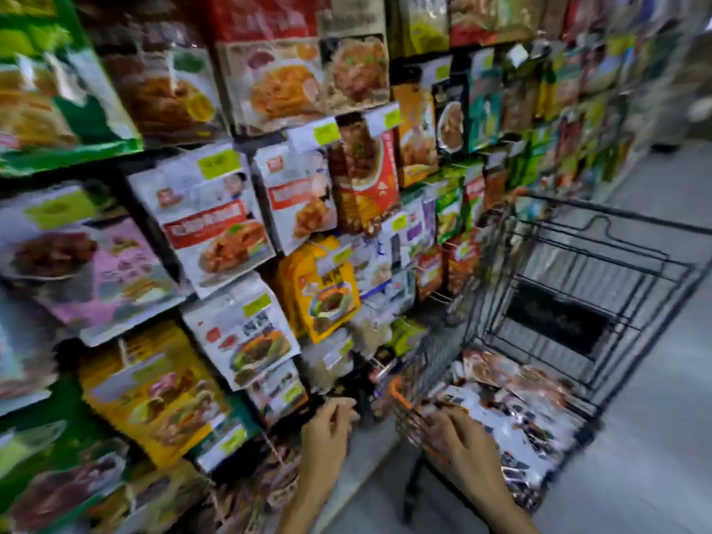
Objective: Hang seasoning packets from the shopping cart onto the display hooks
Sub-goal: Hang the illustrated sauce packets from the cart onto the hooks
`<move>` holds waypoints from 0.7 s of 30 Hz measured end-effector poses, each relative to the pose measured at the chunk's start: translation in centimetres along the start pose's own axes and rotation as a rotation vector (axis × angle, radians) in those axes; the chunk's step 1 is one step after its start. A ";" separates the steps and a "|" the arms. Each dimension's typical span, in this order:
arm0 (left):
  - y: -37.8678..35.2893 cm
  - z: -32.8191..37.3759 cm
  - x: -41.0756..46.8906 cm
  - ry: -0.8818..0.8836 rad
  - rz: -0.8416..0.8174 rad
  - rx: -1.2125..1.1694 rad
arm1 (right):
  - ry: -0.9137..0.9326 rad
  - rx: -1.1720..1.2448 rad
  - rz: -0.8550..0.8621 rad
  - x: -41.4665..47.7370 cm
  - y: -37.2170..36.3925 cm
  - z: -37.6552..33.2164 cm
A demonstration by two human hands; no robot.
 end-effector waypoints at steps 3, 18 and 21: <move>-6.3 0.1 1.4 0.006 -0.154 0.042 | -0.109 -0.031 0.099 0.5 3.1 4.2; -31.6 -2.8 18.0 -0.088 -0.887 0.302 | -0.687 0.089 0.510 14.0 6.1 19.9; -36.4 -3.7 21.8 -0.077 -0.904 0.296 | -0.757 0.147 0.573 17.9 6.3 23.5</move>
Point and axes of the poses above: each hand's wrist, its own x-axis towards the middle knuckle, its own y-axis out of the back of the hand, z = x × y, the point moved 3 cm from there along x, towards the middle knuckle, and after that the axes turned 1 degree about z, right-handed, at the moved point
